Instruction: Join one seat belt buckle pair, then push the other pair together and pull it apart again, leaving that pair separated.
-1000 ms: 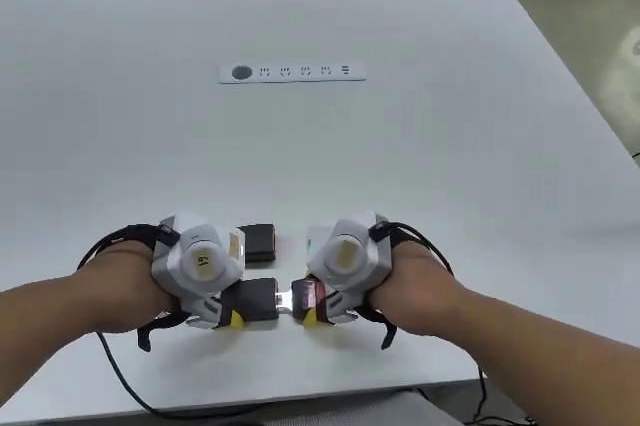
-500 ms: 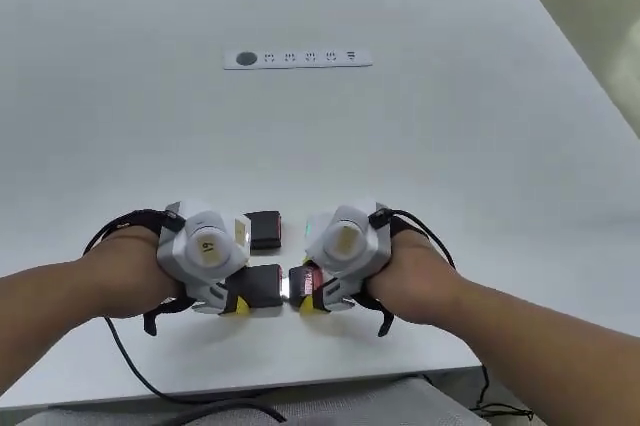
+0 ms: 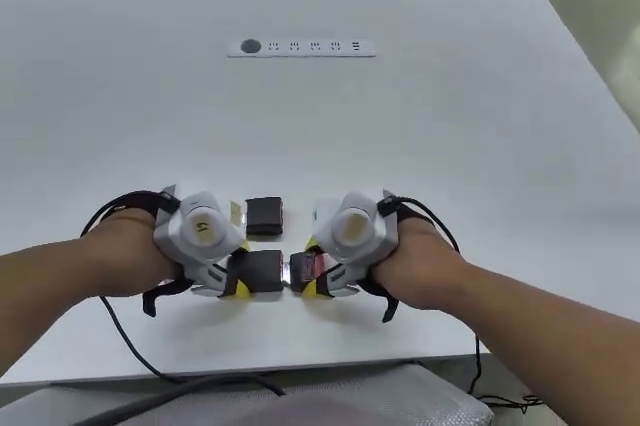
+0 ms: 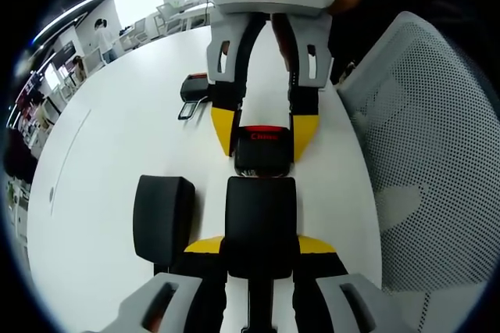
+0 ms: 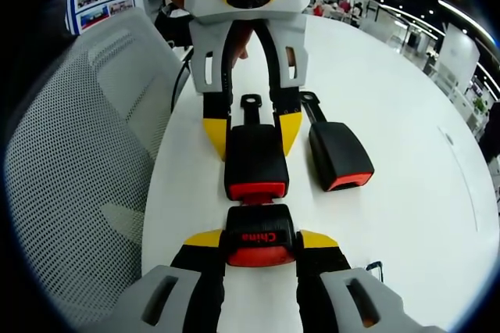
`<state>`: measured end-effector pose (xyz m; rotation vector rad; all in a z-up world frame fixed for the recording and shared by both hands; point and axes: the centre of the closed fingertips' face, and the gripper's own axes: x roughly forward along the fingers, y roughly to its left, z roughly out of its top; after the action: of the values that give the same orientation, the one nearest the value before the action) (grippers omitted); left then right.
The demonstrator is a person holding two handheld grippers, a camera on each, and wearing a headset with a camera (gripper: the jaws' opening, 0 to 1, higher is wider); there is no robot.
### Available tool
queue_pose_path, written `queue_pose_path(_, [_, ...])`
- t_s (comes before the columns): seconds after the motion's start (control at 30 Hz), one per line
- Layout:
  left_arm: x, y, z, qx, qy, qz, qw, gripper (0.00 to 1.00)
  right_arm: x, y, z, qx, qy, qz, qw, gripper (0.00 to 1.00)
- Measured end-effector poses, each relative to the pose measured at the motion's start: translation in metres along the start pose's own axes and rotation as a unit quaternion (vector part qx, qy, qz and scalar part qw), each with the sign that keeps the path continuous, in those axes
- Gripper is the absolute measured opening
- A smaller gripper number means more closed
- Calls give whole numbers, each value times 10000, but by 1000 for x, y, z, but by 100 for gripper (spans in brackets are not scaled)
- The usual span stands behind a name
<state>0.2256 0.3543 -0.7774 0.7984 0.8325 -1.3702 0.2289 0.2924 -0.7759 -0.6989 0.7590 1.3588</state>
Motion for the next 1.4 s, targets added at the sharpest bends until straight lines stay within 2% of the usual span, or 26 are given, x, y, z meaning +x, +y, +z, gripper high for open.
queue_pose_path(0.53, [1,1,0,-21,64,-64,10000,33,3,3,-3,-68,19,106,9999,32])
queue_pose_path(0.73, [-1,-2,3,-20,60,-45,10000,33,2,5,-4,-26,47,96,9999,32])
queue_pose_path(0.93, [1,-1,0,-64,73,-19,10000,33,4,4,-6,10,62,81,9999,32])
queue_pose_path(1.2, [3,1,-2,-100,285,-41,9995,34,5,3,-6,-38,202,117,9997,33])
queue_pose_path(1.33, [4,-1,-2,-134,376,-5,9992,39,3,4,3,296,74,93,9995,34])
queue_pose_path(1.4, [2,-5,4,-78,325,92,9994,44,0,3,9,200,12,23,9998,36])
